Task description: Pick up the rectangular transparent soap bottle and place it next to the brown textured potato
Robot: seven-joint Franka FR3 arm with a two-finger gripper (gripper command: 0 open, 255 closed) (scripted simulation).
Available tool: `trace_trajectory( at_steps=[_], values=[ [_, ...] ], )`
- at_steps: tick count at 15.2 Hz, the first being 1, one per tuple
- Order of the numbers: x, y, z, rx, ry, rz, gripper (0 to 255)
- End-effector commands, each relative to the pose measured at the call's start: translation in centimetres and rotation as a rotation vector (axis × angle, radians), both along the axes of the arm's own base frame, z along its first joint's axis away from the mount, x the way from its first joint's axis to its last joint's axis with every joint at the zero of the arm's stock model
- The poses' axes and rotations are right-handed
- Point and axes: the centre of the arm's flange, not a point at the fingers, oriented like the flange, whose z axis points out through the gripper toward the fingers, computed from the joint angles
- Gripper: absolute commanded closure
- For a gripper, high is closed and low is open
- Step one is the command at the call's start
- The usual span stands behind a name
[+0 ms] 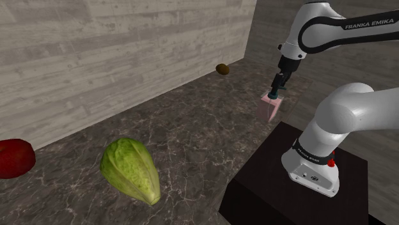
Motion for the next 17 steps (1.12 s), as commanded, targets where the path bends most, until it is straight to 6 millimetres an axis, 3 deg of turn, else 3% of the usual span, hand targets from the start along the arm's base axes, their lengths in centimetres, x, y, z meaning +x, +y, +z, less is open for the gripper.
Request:
trace_trajectory(
  at_steps=[1, 4, 5, 14, 17],
  values=[
    [0.0, 0.0, -0.1, 0.000, 0.000, 0.000, 0],
    [0.0, 0.0, -0.1, 0.000, 0.000, 0.000, 0],
    [0.0, 0.0, -0.1, 0.000, 0.000, 0.000, 255],
    [0.0, 0.0, -0.1, 0.000, 0.000, 0.000, 255],
    [0.0, 0.0, 1.5, 0.000, 0.000, 0.000, 255]
  ],
)
